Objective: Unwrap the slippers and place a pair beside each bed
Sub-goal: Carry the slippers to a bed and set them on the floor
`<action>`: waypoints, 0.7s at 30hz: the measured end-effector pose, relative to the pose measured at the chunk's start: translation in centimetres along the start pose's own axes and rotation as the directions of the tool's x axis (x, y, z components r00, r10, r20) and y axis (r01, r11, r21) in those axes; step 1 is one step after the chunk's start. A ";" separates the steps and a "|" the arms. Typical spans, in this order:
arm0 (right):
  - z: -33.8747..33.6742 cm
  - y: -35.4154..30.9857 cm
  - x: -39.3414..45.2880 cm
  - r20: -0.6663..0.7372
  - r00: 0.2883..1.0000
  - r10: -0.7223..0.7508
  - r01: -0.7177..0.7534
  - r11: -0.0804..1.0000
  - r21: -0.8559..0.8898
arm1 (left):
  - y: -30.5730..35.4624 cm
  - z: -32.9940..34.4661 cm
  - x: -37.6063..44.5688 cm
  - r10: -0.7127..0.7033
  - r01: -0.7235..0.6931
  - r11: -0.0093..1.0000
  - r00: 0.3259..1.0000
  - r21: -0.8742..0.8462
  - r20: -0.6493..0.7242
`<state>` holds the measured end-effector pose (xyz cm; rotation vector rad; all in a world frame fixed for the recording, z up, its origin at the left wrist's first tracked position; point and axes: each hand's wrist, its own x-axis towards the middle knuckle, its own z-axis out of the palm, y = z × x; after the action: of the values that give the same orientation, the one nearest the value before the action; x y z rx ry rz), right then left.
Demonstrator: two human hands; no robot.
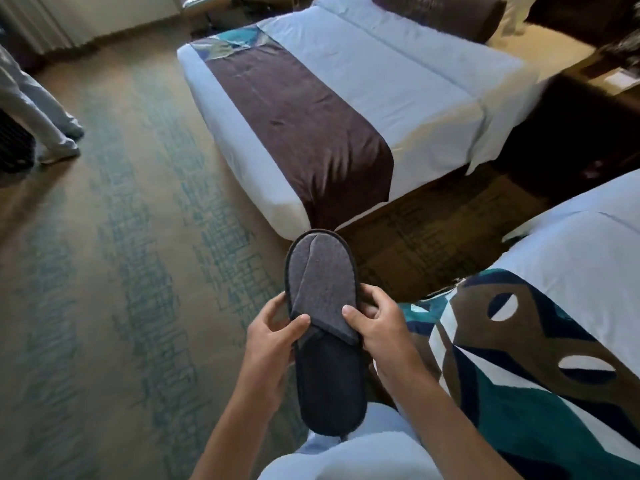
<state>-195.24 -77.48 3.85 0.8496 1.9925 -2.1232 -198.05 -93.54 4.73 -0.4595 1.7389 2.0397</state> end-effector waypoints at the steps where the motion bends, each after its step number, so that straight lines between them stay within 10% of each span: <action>1: 0.2 -1.0 1.2 -0.016 1.000 -0.009 0.010 1.000 0.022 | 1.2 0.3 1.5 -0.001 0.001 1.000 1.000 0.015 0.016; 21: -13.4 -12.2 27.0 -0.515 0.854 0.071 0.027 0.983 0.181 | 12.8 25.5 29.9 -0.182 0.027 0.933 0.896 0.358 0.405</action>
<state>-219.00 -55.31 2.39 1.6252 1.9963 -2.2634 -229.80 -67.07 4.67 0.0170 1.6923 1.5591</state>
